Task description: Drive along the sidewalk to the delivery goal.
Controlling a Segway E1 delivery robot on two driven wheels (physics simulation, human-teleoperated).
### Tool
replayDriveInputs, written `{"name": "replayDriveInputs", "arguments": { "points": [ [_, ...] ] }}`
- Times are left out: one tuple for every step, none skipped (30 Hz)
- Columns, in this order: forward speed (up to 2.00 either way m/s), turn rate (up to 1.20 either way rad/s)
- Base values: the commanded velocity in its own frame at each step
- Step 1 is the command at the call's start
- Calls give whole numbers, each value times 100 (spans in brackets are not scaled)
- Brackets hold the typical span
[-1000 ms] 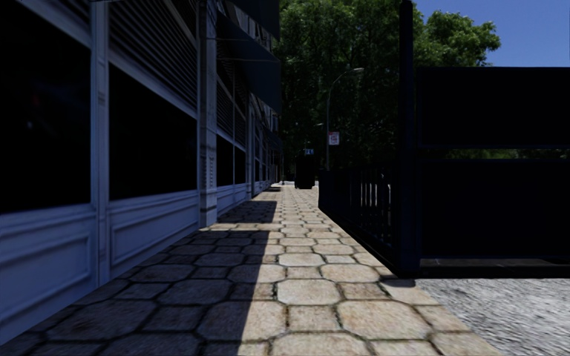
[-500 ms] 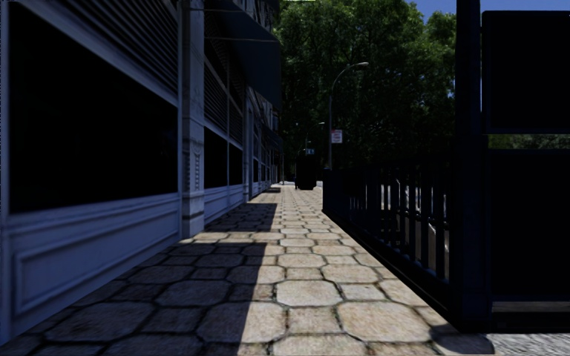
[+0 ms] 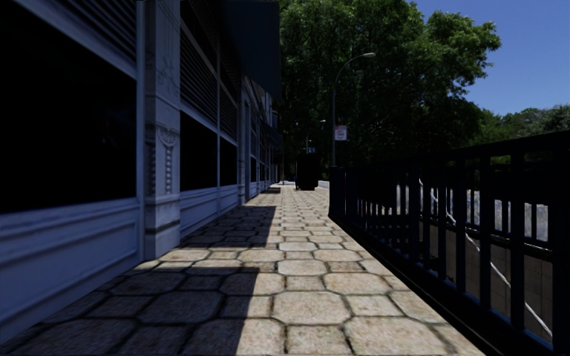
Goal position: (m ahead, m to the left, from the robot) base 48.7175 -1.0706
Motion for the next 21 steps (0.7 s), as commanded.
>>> {"name": "replayDriveInputs", "arguments": {
  "points": [
    [200,0],
    [200,0],
    [200,0],
    [200,0],
    [200,0],
    [200,0],
    [200,0],
    [200,0],
    [200,0],
    [200,0],
    [200,0],
    [200,0],
    [200,0],
    [200,0],
    [200,0],
    [200,0],
    [200,0],
    [200,0],
    [200,0],
    [200,0],
    [200,0]
  ]
}}
